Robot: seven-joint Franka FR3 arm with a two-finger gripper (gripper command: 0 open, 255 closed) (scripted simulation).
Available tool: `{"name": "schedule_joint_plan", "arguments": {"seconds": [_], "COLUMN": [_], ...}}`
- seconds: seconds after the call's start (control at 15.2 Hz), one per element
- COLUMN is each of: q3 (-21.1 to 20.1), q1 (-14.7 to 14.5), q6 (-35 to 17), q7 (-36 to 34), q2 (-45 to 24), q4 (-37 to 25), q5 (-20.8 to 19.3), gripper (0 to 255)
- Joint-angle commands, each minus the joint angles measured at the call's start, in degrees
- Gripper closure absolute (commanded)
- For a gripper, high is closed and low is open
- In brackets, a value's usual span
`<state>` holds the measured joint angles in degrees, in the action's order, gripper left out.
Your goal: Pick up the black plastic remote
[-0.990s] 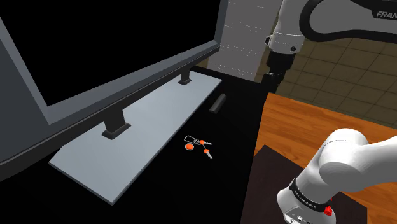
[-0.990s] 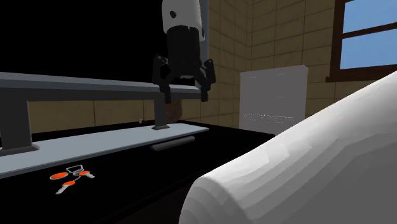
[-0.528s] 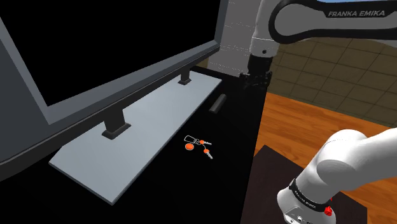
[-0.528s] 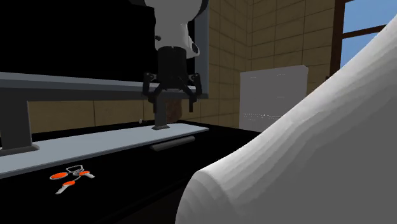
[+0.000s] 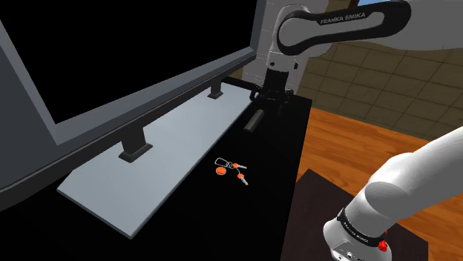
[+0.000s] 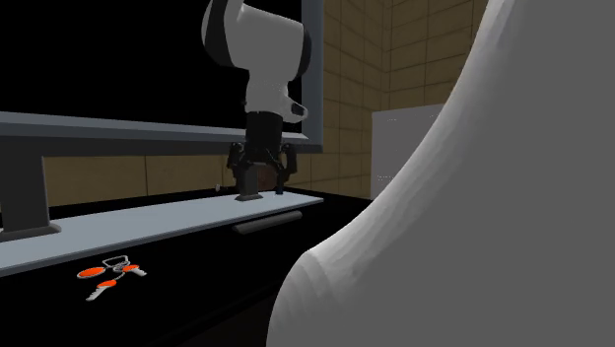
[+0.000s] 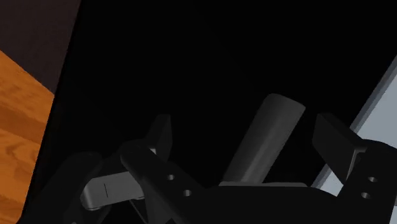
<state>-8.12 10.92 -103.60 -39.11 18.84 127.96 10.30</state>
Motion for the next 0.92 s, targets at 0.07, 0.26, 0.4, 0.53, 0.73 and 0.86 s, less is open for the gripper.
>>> {"name": "schedule_joint_plan", "arguments": {"seconds": [0.07, 0.26, 0.4, 0.53, 0.73, 0.86], "q3": [0.0, 0.7, 1.0, 0.9, 0.8, 0.8], "q1": [1.9, 3.7, 4.1, 4.1, 4.0, 4.0], "q6": [-3.5, -6.8, -8.6, -10.1, -12.3, -13.5], "q7": [-8.4, -15.8, -17.9, -17.7, -17.2, -17.0], "q2": [-6.3, -11.6, -13.5, -14.0, -14.9, -15.4], "q4": [-3.0, -5.4, -5.6, -4.6, -3.1, -2.4], "q5": [1.7, 3.2, 3.8, 3.9, 4.0, 4.1], "gripper": [0, 0, 0, 0, 0, 0]}}
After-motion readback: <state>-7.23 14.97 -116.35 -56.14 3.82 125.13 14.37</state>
